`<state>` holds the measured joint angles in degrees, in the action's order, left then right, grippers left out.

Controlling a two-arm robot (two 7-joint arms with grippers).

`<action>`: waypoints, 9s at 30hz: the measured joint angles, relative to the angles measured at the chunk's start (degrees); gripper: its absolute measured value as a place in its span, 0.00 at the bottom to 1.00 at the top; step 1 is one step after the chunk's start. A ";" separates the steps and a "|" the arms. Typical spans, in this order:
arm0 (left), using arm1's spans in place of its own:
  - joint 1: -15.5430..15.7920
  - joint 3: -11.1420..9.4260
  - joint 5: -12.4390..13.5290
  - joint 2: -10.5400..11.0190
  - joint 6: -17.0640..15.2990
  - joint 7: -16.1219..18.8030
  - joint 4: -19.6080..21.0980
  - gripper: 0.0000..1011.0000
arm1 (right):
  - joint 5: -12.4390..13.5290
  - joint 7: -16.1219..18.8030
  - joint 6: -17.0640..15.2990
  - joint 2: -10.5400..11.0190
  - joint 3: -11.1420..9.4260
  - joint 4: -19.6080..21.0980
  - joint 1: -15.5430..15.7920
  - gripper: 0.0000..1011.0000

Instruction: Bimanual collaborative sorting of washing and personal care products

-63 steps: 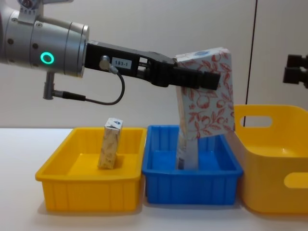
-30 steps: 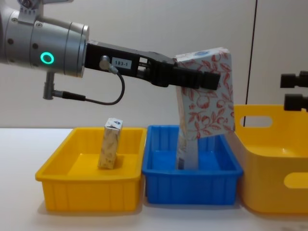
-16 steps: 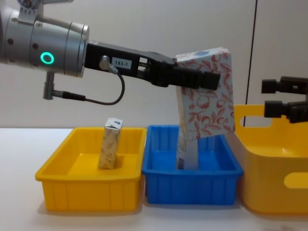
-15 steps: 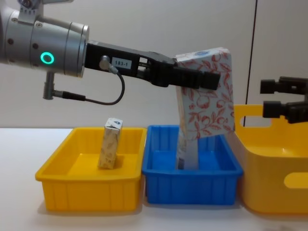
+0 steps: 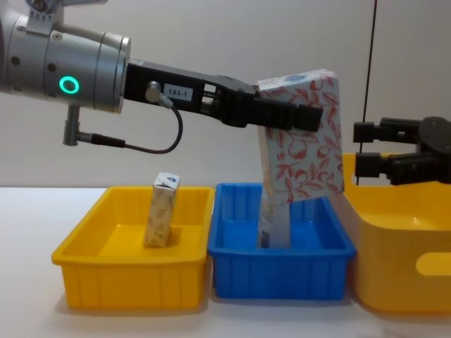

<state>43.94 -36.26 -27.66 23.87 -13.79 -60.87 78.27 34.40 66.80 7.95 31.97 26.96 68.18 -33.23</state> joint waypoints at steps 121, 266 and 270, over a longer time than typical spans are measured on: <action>0.00 0.00 0.00 0.00 0.00 0.01 0.00 0.99 | 5.19 -15.79 -5.33 7.10 -0.56 5.44 3.00 0.37; 0.00 0.00 0.00 0.00 0.00 0.00 0.00 0.99 | -18.06 -72.91 -14.53 -19.47 -4.76 -6.17 -5.67 0.99; 0.00 0.00 -0.01 0.00 0.00 -0.01 0.01 0.99 | -17.07 -72.16 -16.69 -17.99 -5.36 1.15 -1.94 0.99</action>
<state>43.94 -36.25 -27.67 23.87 -13.79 -60.87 78.27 17.33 -5.36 -8.74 13.98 21.60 69.33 -35.17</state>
